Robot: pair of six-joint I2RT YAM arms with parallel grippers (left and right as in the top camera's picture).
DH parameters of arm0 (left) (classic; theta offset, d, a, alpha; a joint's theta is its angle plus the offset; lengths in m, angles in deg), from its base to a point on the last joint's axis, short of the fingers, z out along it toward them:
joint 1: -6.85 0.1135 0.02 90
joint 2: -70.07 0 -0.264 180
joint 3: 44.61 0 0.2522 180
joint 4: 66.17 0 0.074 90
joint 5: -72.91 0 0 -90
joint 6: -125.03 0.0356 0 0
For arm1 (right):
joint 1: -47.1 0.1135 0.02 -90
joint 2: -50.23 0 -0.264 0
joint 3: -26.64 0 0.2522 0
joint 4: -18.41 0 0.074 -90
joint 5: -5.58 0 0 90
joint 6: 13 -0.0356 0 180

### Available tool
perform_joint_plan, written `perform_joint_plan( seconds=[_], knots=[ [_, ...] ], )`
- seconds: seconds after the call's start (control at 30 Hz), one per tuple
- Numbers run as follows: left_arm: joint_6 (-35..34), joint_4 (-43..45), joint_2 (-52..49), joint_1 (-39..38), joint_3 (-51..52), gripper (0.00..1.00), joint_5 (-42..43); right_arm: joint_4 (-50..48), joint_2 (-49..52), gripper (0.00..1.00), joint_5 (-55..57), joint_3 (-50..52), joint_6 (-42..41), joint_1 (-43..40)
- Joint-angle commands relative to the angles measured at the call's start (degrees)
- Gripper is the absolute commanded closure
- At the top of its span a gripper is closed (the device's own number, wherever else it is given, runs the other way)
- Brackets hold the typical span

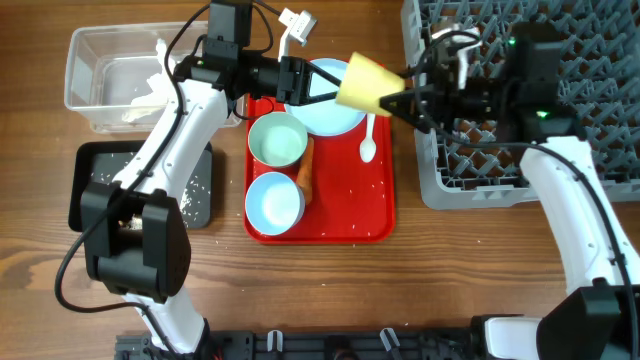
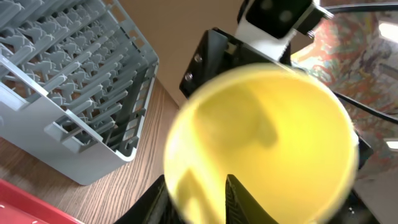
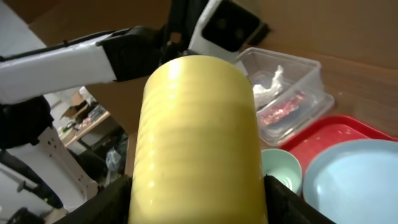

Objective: Sort waste into correct bins and load items into the dishwasher rack
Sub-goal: 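Place the yellow cup into the dish rack with the right gripper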

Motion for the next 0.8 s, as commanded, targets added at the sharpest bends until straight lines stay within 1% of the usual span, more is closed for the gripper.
perform_joint_plan(
  seconds=[0.0,0.2,0.33,0.47,0.57,0.7,0.77],
  knots=[
    [0.11,0.20,1.38,0.50,-0.85,0.71,0.55,2.73,0.57,0.46,-1.22,0.37,0.24,-3.45],
    [0.11,0.20,1.38,0.76,-0.85,0.71,0.50,7.41,0.57,0.46,-0.02,0.37,1.29,-7.82],
    [0.11,0.15,1.38,0.76,-0.85,0.71,-1.75,10.51,0.07,0.46,4.50,0.37,-0.70,-10.64],
    [0.11,0.04,1.38,0.76,-0.85,0.71,-5.99,15.82,-1.90,0.45,16.17,0.09,-3.50,-12.98],
    [0.11,-1.62,1.38,0.76,-0.85,0.70,-12.22,21.59,-3.41,0.46,27.34,-1.38,-4.76,-13.55],
    [0.13,-5.99,1.38,0.76,-0.85,0.64,-19.69,32.85,-5.07,0.48,43.87,-7.13,-4.96,-13.53],
    [0.15,-7.69,1.38,0.74,-0.85,0.63,-21.88,37.35,-5.25,0.49,48.83,-10.21,-4.94,-13.53]
  ],
)
